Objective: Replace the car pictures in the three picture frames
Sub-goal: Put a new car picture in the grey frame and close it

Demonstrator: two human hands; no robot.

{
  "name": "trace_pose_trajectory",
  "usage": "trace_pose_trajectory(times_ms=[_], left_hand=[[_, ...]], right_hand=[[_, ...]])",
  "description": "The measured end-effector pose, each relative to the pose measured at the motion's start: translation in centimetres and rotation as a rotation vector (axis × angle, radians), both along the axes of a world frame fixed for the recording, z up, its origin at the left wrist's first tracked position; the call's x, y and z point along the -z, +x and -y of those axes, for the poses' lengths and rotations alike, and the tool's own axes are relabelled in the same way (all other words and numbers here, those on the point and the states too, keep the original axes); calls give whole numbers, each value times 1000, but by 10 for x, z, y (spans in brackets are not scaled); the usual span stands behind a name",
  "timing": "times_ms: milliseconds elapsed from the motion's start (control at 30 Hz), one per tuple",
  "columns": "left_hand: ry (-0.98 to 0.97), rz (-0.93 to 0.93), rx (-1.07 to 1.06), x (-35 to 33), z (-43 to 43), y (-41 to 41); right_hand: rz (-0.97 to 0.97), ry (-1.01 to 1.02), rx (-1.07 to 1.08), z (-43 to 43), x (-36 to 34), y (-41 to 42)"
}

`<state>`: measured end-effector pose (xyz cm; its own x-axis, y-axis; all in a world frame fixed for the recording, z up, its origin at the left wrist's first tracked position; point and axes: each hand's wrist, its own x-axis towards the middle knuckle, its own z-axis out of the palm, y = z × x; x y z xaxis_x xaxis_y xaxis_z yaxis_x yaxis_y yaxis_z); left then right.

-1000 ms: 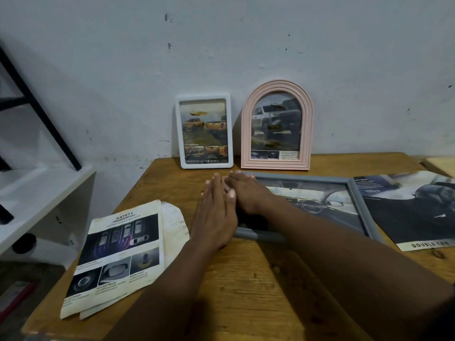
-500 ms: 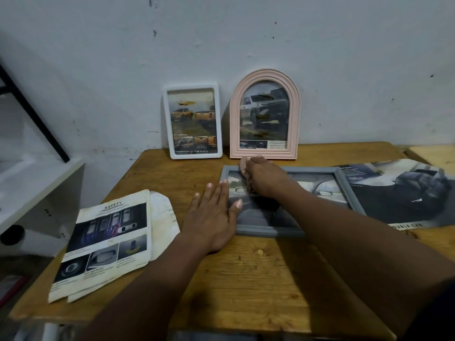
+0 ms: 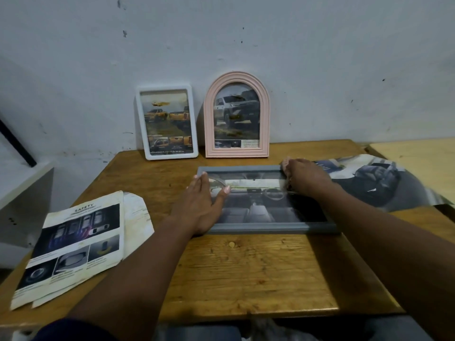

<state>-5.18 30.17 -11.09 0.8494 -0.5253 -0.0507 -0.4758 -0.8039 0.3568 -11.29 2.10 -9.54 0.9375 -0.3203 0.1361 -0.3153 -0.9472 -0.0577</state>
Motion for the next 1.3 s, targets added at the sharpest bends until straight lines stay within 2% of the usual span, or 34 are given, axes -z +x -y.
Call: trace_pose_trajectory(times_ms=[200,367,833,1000,1133,1300], left_hand=[[43,1,-46,6,-12,-14],[14,3,-81,8,-14,-19],[-64,-13,-136,6,-14,-27],[-179,-26,-124,6,-18,-28],[-292,25,-162,2,-24,-29],[-159,44,-215,-4,-27,-21]], right_hand=[[66,-27,6,-15,2,-33],[86,44,120,-40,0,-76],[86,19,71,-80,-8,-169],[173,186,-166,-112,-12,-176],[135,249,-387,-142,-5,-164],[132,241,-583,-146,-3,-162]])
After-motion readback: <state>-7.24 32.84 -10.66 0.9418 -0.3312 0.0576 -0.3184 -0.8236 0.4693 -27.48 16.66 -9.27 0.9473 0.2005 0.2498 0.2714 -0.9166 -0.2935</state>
